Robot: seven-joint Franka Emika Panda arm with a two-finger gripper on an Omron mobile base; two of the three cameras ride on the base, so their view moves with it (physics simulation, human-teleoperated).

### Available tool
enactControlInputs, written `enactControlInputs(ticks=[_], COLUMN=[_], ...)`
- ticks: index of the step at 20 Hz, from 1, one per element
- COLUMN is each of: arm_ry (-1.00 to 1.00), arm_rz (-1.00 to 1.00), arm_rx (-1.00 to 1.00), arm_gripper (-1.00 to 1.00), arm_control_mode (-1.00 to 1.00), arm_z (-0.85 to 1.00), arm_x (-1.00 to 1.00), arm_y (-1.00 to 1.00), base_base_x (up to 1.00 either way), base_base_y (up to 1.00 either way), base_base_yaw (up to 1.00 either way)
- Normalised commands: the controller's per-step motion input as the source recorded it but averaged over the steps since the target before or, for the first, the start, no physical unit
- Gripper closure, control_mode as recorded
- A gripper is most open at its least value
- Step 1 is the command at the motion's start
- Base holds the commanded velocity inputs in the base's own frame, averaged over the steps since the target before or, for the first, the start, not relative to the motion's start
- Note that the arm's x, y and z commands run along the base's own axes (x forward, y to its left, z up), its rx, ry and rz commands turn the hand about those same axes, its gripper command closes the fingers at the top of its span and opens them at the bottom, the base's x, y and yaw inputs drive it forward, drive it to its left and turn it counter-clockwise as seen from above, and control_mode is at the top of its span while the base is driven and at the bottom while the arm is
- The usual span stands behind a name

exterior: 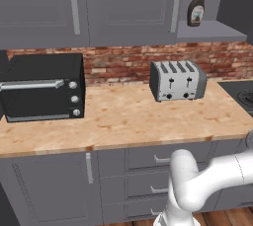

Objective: Pick the mug and place it in the sink. Pick the bowl and place it in the open cabinet and then close the cabinet.

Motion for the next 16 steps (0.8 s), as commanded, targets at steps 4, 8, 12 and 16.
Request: enactControlInputs(ticks=[4,8,12,16], arm_ry=[-0.01,-0.03,-0.11,-0.17], arm_rz=[0.10,0.01,0.00,0.00], arm_rx=[-0.02,-0.11,-0.13,-0.19], arm_gripper=[-1.00,-1.00,-1.00,-1.00], arm_control_mode=[-1.00,-1.00,-1.00,-1.00], arm_z=[0.01,0.01,0.00,0.00], arm_x=[0.00,-0.13,-0.16,-0.27], arm_y=[-0.09,-0.09,-0.32,-0.25], base_base_x=[0.00,0.00,0.00,0.00], base_base_y=[0.00,0.00,0.00,0.00], base_base_yaw=[0.00,0.00,0.00,0.00])
